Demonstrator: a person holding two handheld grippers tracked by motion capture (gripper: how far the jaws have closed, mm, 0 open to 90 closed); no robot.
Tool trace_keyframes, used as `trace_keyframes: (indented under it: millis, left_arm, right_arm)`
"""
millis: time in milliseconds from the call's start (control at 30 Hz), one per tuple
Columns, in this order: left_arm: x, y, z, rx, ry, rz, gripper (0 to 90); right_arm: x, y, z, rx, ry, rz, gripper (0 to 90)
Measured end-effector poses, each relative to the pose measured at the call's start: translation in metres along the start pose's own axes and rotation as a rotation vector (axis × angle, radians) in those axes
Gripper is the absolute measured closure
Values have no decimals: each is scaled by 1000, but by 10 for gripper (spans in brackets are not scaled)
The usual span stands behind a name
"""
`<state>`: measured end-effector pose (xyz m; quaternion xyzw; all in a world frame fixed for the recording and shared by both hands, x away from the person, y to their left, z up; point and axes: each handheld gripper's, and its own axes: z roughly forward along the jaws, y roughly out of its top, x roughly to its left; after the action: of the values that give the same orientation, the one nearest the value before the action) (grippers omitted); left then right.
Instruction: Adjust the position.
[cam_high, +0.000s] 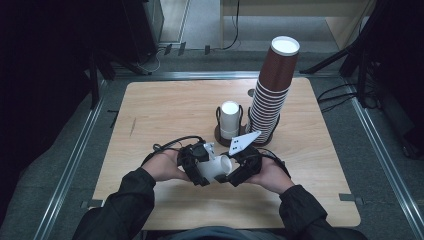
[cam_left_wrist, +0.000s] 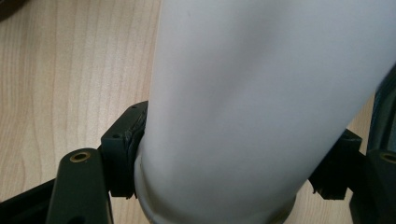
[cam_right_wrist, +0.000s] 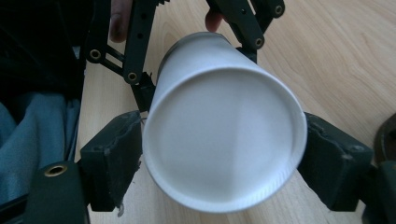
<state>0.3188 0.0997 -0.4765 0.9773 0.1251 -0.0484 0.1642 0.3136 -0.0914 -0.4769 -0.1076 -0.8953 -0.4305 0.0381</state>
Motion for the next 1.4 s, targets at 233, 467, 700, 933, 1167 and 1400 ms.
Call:
trace_keyframes:
  millis: [233, 467, 700, 933, 1167, 1400]
  left_arm:
    - [-3, 1, 2, -12, -6, 6, 269]
    - [-5, 0, 0, -44, 24, 30, 241]
    - [-2, -4, -6, -104, 62, -13, 6]
    - [1, -14, -19, -211, 47, -39, 0]
    - [2, -22, -29, -337, 20, -65, 0]
    - [2, -24, -34, -454, -38, -86, 0]
  right_arm:
    - [1, 1, 1, 5, 19, -7, 342]
    - [3, 3, -2, 14, 16, -34, 350]
    - [-1, 1, -11, -15, -2, -39, 348]
    - [-4, -3, -18, -56, -6, -30, 345]
    - [-5, -6, -25, -100, -2, -18, 344]
    - [-5, -6, -33, -208, 39, -13, 343]
